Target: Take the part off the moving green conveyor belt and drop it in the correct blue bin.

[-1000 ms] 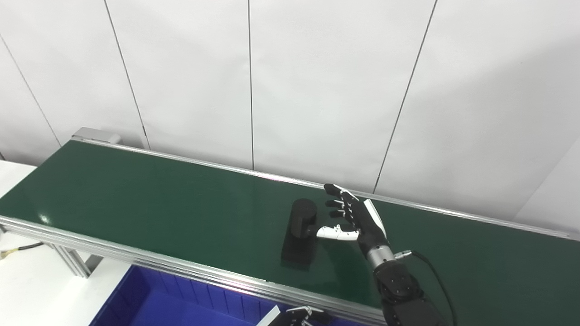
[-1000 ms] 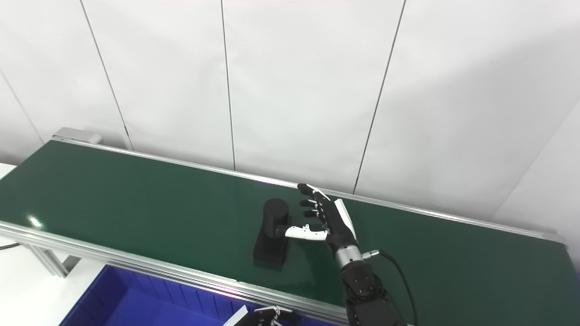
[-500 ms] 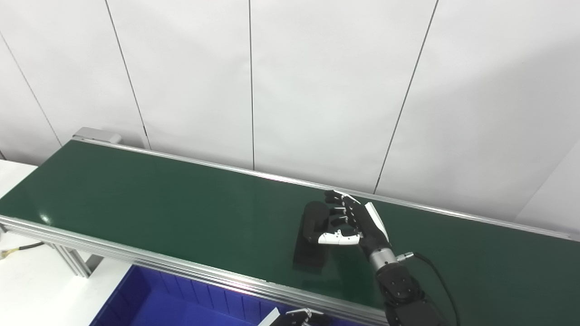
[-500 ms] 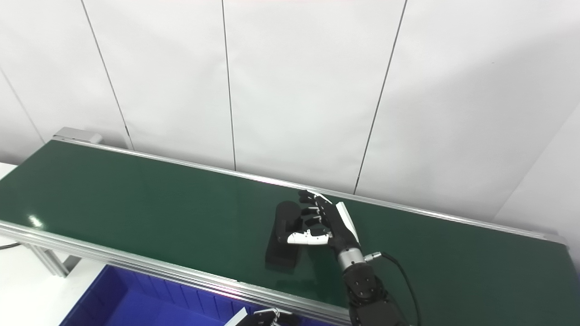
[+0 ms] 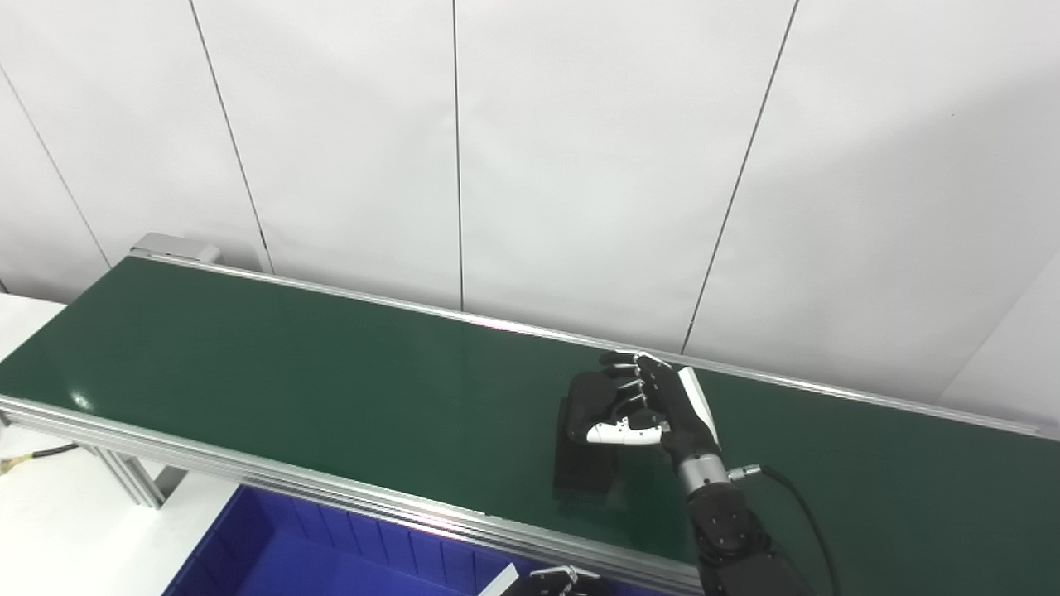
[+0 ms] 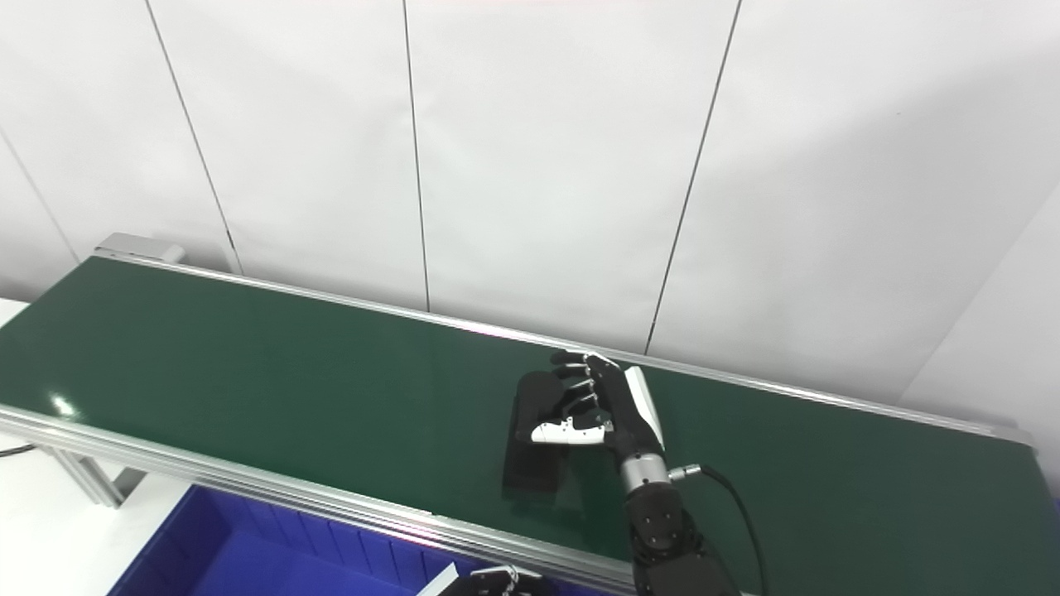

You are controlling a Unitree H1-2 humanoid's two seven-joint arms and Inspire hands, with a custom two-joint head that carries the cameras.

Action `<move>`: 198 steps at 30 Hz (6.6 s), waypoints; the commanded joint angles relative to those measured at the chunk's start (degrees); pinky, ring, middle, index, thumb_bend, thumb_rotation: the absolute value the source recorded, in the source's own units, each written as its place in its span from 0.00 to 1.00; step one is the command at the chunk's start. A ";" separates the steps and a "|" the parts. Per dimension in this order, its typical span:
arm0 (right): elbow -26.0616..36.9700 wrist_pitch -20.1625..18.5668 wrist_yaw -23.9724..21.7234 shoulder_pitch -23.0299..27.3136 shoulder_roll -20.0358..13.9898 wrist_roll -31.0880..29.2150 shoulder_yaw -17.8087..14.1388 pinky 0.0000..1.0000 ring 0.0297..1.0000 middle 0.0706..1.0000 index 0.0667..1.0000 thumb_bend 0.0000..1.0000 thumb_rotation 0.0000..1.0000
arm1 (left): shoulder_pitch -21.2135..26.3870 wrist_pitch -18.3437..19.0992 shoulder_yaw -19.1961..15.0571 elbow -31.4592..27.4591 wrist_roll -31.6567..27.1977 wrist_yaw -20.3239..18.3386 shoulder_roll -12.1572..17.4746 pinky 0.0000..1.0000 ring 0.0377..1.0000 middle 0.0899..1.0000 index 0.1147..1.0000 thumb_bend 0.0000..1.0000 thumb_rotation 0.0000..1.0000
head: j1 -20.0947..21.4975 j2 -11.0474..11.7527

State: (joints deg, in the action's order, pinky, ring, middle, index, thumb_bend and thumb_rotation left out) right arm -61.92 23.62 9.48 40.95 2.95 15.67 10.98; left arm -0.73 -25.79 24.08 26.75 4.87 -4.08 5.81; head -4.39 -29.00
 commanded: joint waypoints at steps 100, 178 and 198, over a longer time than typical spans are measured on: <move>67.47 -17.90 7.45 -58.83 -8.45 -1.80 -29.86 0.36 0.40 0.46 0.47 0.52 0.00 | -2.09 14.82 -20.65 -22.38 -16.53 -19.80 9.65 0.71 0.74 0.73 0.71 0.94 0.00 | 50.88 -18.16; 68.86 -10.63 -13.73 -52.96 -9.64 -5.46 -3.50 0.58 0.68 0.78 0.74 0.90 0.17 | -4.59 10.63 -13.08 -22.48 -3.30 -12.19 -1.57 0.72 0.75 0.75 0.72 0.93 0.00 | 2.71 -19.65; 61.72 -7.83 -11.99 -52.32 -7.45 -4.07 -1.37 0.58 0.67 0.78 0.73 0.86 0.16 | -4.95 7.92 -12.77 -20.55 -3.47 -11.62 -1.44 0.72 0.75 0.73 0.70 0.94 0.00 | 5.09 -17.09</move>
State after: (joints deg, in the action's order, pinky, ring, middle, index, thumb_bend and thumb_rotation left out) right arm -0.77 12.37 -3.17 -12.46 -5.10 11.34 9.36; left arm -5.97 -15.47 11.38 6.89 2.05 -15.89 4.04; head 0.70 -46.05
